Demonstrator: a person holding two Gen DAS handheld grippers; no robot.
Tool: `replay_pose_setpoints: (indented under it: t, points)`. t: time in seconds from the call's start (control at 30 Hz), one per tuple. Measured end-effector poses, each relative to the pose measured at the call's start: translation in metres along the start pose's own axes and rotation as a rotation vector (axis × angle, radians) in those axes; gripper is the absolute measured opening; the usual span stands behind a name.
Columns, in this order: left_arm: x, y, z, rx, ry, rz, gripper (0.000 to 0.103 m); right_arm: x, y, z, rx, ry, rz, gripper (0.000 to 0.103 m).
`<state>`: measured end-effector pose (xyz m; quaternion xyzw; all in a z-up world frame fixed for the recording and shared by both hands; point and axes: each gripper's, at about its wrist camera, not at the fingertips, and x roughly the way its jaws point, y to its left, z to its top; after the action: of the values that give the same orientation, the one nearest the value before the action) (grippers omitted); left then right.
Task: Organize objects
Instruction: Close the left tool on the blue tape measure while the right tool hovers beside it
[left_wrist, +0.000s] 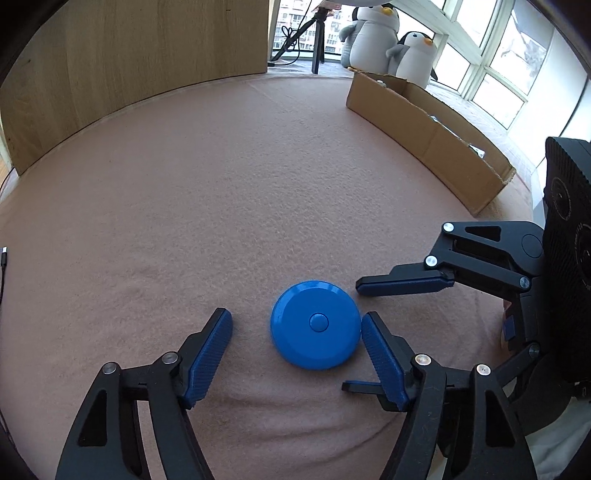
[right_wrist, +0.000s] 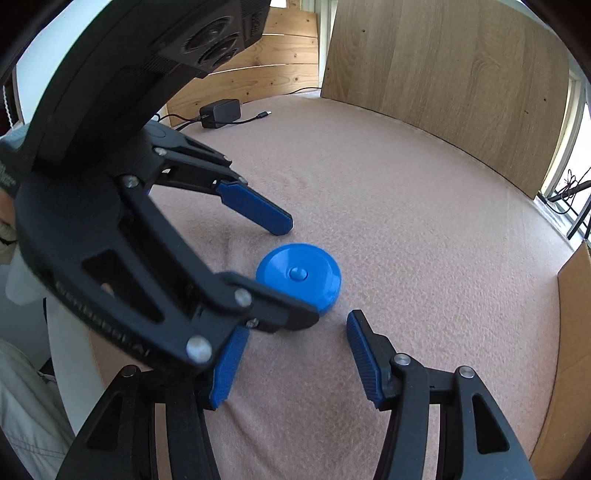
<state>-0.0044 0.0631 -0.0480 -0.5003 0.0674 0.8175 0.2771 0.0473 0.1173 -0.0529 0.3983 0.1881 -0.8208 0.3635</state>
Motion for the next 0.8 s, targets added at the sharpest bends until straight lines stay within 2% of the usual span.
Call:
replay_pose_setpoints:
  t: [0.2,0.4,0.53,0.67,0.8]
  points:
    - [0.005,-0.01,0.0,0.095,0.009,0.032,0.075,-0.012,-0.008,-0.012,0.015,0.018,0.012,0.052]
    - [0.001,0.001,0.001,0.06,-0.022,0.01,0.057,-0.002,-0.009,0.001,0.026,0.014,-0.012,0.053]
    - [-0.002,0.007,0.002,0.04,-0.002,-0.016,0.055,0.008,0.005,0.013,0.008,0.0,-0.051,0.055]
    - [-0.003,0.007,0.003,0.045,0.014,-0.025,0.054,0.014,0.009,0.022,0.012,-0.006,-0.1,0.065]
    - [-0.005,0.005,0.0,0.06,0.011,-0.022,0.054,0.018,0.012,0.026,0.004,-0.007,-0.077,0.065]
